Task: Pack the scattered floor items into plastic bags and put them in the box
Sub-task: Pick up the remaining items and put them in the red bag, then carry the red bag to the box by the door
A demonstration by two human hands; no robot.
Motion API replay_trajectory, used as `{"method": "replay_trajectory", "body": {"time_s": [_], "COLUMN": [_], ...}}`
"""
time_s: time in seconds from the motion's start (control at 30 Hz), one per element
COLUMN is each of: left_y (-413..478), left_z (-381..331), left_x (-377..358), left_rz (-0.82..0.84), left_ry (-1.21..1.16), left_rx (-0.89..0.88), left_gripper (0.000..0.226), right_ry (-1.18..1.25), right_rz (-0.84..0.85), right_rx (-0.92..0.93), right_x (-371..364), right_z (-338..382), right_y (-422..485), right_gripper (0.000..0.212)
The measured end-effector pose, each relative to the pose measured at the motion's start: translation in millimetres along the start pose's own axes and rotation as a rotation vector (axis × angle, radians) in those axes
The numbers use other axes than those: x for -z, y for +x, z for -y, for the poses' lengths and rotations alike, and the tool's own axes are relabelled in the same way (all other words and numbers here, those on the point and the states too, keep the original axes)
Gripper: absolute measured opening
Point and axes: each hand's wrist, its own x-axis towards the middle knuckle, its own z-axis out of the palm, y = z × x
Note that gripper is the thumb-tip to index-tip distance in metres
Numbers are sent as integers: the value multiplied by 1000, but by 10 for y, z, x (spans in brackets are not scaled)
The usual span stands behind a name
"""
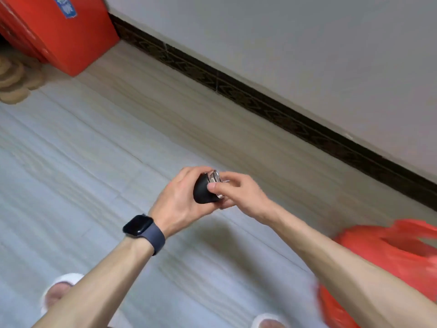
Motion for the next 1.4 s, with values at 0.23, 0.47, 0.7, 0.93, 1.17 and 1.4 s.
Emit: {"method": "replay_trajectory", "body": {"time_s": [0.23, 0.47, 0.7, 0.93, 1.17, 1.4], "left_y": [-166, -540, -554, -777, -895, -988], "left_z": [-1675, -2524, -2744, -2619, -2717, -3028], "left_x": [-1164, -2257, -2295, -2105, -2041, -1675], "left_rz": [297, 433, 556, 432, 331, 49], "left_ry": [212, -35, 309, 383, 450, 195], "left_rx": [-300, -204, -212, -172, -119, -24], "left_gripper": [67, 90, 25, 34, 26, 37], "right_ry": [245, 368, -595, -810, -490, 181], "right_rz": [-705, -1099, -802, -494, -1103, -981], "right_rx": [57, -47, -522, -413, -581, -223], "right_x": [1331, 2082, 2287, 2164, 2487, 2475], "right_z": [-599, -1389, -1820, -2317, -2376, -1553], "right_y": [-2268, -3490, -3212, -3392, -3813, -3741], "right_gripper": [46, 17, 61, 73, 91, 22]}}
